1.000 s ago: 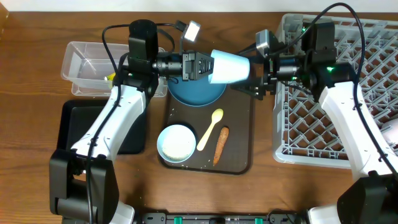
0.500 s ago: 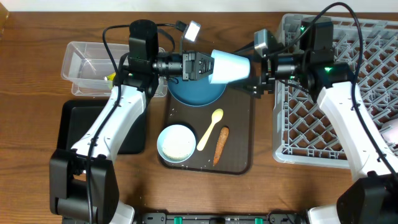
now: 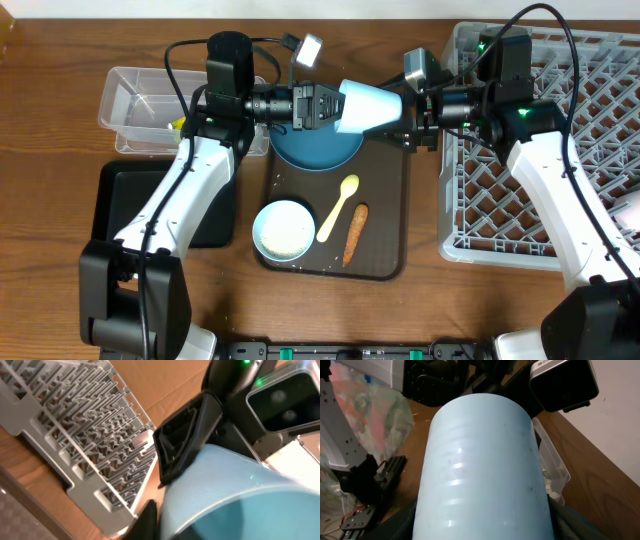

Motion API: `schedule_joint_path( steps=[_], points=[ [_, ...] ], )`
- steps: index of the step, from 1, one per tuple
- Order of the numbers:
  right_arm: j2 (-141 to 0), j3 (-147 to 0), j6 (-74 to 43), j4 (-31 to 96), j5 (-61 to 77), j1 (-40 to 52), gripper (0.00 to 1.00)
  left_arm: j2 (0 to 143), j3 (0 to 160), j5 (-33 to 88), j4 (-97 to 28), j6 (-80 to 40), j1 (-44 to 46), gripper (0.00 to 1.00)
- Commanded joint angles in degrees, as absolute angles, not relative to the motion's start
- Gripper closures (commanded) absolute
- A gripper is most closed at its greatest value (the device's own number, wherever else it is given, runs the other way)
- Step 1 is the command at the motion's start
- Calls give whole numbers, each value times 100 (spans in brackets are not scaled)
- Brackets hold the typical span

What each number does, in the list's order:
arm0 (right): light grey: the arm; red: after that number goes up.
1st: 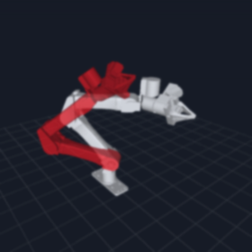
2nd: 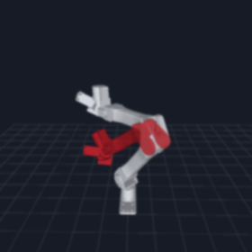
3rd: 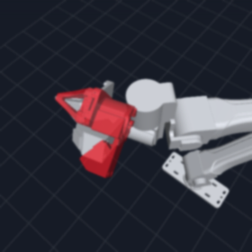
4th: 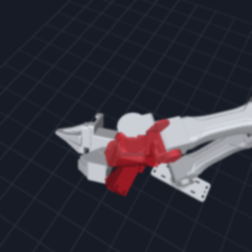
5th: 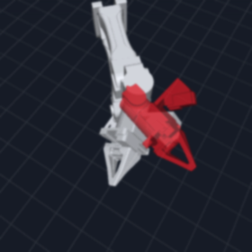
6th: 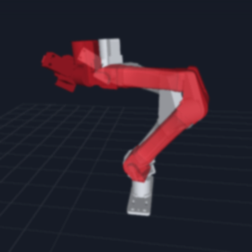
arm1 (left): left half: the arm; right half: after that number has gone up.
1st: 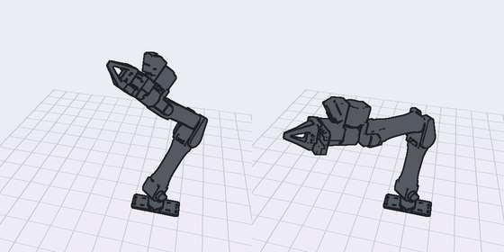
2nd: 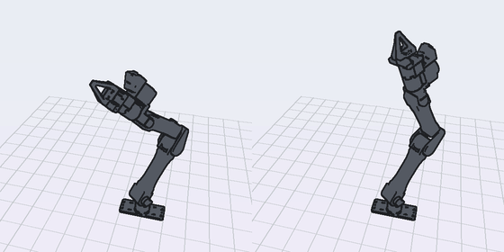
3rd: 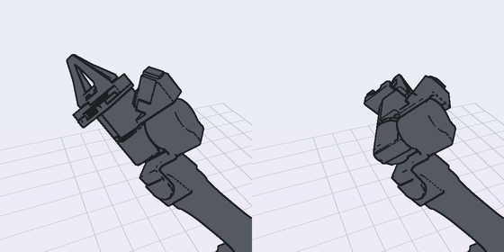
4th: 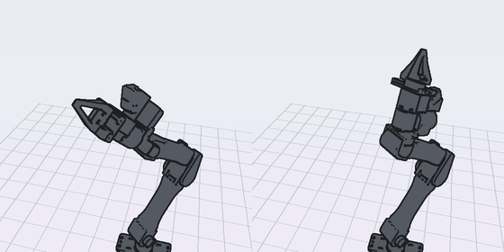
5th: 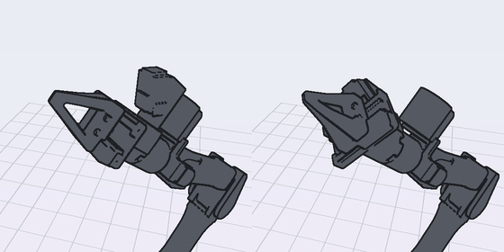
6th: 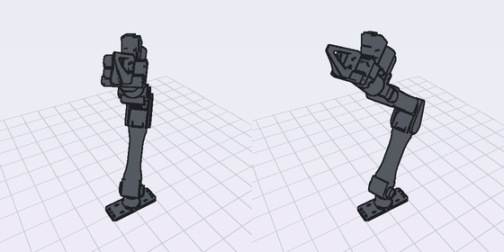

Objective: Sort waste into correct bins and load items into the dishwasher rack
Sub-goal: 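Hand light-blue cup from left gripper to right gripper, then carry light-blue cup with right gripper and place it in rack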

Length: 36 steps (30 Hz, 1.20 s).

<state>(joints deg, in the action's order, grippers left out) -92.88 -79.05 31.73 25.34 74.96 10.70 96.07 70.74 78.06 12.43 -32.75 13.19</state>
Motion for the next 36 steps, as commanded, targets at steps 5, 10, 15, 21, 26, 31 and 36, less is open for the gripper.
schedule_joint_path(
  steps=[5,10,15,21,26,31,36],
  points=[
    [-9306,-7881,2191,2606,6276,1122,45,9609,7148,7760,1050,-2797,1321,44],
    [-9301,-7883,1756,3157,4552,1076,61,9607,7148,6114,-425,-1785,1319,34],
    [-9299,-7994,1682,4075,2939,834,71,9568,7148,3804,-1653,-1302,1216,27],
    [-9297,-8715,1341,5247,1922,97,79,9238,7150,2808,-2357,-1199,1052,25],
    [-9297,-9295,770,5758,1190,-676,90,8833,7150,1975,-2904,-1002,1052,25],
    [-9297,-9581,412,5905,565,-1365,99,8569,7148,1323,-3452,-1004,1052,24],
    [-9299,-9673,-19,5905,-134,-2001,99,8538,7148,1253,-3664,-1004,1052,24]
  ],
)
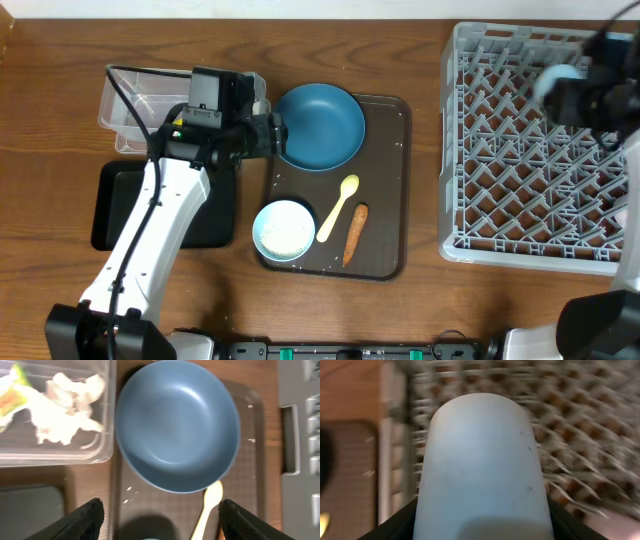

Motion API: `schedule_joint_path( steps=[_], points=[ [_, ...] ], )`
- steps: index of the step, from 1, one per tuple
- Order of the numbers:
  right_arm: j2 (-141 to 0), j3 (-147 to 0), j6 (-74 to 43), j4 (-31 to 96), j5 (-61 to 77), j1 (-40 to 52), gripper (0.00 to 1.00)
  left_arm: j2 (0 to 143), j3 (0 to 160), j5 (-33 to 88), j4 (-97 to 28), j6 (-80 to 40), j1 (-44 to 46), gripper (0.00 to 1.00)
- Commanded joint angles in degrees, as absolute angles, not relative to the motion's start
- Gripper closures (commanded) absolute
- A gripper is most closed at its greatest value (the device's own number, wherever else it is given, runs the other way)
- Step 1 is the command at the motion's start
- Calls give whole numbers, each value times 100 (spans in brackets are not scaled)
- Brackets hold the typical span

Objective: Sort waste into correct bins and load items into the dishwasher rack
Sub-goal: 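Carry light-blue cup with right gripper and place it in rack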

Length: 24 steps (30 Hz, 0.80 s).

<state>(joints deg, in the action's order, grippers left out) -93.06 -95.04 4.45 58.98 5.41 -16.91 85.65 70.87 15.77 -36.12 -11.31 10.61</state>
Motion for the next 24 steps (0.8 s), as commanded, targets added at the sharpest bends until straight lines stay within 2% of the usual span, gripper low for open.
schedule_joint_path(
  steps=[1,10,24],
  points=[
    [-9301,-9673,-99,5913,-217,-2110,99,8538,7148,1256,-3667,-1004,1052,24],
    [-9389,-9673,-381,6029,-259,-3068,99,8538,7148,1256,-3667,-1007,1052,25],
    [-10617,-9671,-517,6567,-353,-3463,99,8538,7148,1256,-3667,-1007,1052,24]
  ],
)
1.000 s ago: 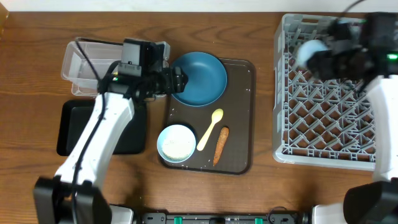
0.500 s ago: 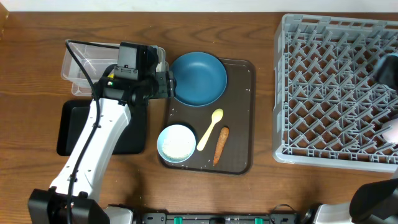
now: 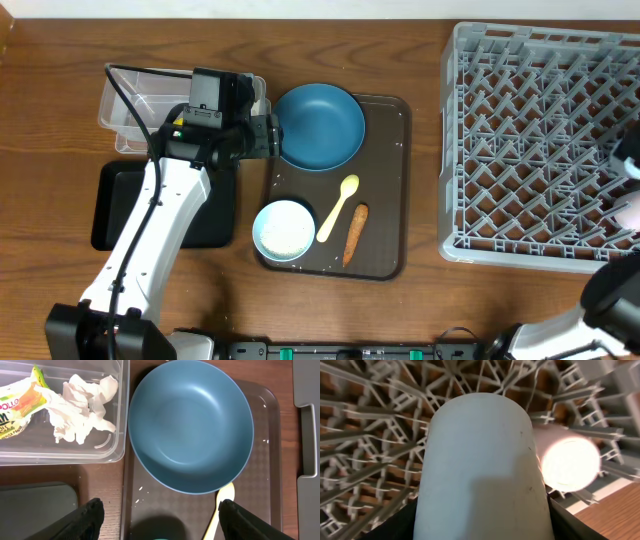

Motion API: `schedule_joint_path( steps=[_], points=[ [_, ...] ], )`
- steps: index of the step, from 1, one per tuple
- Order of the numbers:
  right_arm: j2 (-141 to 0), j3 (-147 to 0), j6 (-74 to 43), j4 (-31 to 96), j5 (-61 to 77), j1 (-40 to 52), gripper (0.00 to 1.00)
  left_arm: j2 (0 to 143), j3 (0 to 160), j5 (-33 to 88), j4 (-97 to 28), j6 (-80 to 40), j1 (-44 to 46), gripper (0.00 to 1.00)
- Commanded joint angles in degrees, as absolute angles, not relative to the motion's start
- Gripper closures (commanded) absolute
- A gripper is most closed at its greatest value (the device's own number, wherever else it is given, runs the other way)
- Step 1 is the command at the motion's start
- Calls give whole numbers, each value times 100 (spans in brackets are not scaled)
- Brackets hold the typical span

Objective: Sort waste into correct bins and load items into the dishwasher rack
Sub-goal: 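Carry light-blue cup with right gripper and place it in rack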

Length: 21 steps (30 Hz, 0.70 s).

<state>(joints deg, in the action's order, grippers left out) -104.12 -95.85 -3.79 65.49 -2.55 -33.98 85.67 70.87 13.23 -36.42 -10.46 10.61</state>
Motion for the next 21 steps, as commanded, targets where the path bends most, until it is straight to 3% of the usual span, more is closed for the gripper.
schedule_joint_path(
  steps=[1,15,18,21],
  points=[
    [-10696,-9671,-548,6556,-395,-3468,99,8538,7148,1256,-3667,-1007,1052,24],
    [-11290,-9668,-642,6565,-731,-3531,97,8538,7148,1256,-3667,-1007,1052,24],
    [-11295,-9668,-639,6556,-731,-3529,91,8538,7148,1256,-3667,-1007,1052,25],
    [-11295,-9668,-639,6556,-729,-3529,76,8538,7148,1256,-3667,-1007,1052,25]
  ],
)
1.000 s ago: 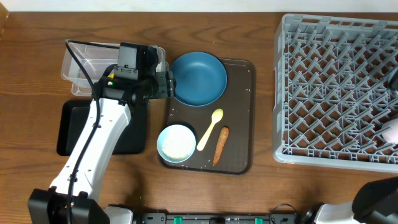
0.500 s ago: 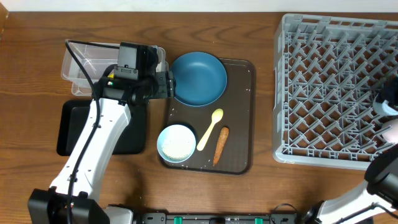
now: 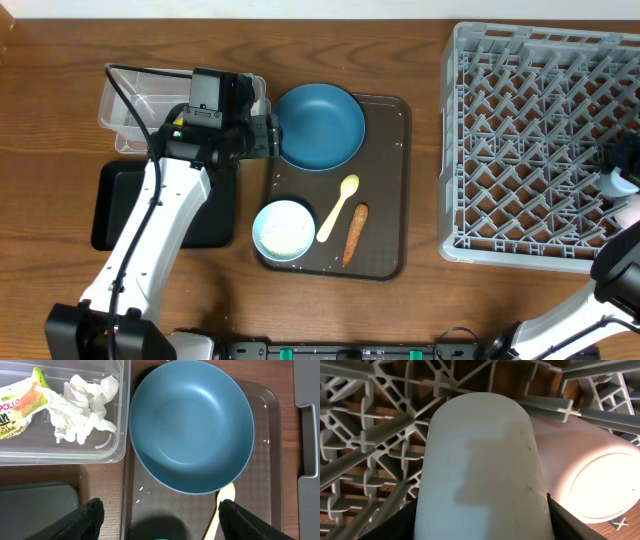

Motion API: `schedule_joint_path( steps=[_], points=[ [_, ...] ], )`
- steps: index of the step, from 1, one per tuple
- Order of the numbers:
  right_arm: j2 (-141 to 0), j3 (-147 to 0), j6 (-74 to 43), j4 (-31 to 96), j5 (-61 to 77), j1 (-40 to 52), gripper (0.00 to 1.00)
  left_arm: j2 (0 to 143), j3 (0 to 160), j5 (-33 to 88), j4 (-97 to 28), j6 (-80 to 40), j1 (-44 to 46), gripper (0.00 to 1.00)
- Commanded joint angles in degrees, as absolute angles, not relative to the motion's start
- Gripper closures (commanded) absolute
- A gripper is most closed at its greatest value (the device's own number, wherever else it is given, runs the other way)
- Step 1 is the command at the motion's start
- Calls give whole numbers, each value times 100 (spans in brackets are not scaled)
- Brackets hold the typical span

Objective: Sort waste into correct bins and load items into the dishwasher rack
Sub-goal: 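Carry light-blue cup with right gripper and place it in rack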

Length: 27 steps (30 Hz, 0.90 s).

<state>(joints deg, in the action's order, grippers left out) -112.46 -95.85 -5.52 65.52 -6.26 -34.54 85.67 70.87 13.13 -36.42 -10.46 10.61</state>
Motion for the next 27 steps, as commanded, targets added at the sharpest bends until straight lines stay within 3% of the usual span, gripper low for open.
schedule_joint_path(
  steps=[1,3,6,7,8,17,27],
  points=[
    [-11295,-9668,-639,6556,-729,-3529,72,8538,7148,1256,-3667,-1007,1052,24],
    [-11295,-9668,-639,6556,-729,-3529,60,8538,7148,1256,-3667,-1007,1052,24],
    [-11295,-9671,-639,6528,-729,-3529,14,8538,7148,1256,-3667,-1007,1052,24],
    [-11295,-9671,-639,6512,-722,-3529,4,8538,7148,1256,-3667,-1007,1052,24],
    [-11295,-9671,-639,6495,-709,-3529,1,8538,7148,1256,-3667,-1007,1052,24],
    [-10949,-10084,-676,6563,-49,-3518,1,8538,7148,1256,-3667,-1007,1052,24],
    [-10173,-10248,128,6543,2008,-3122,1,8538,7148,1256,-3717,-1009,1052,24]
  ],
)
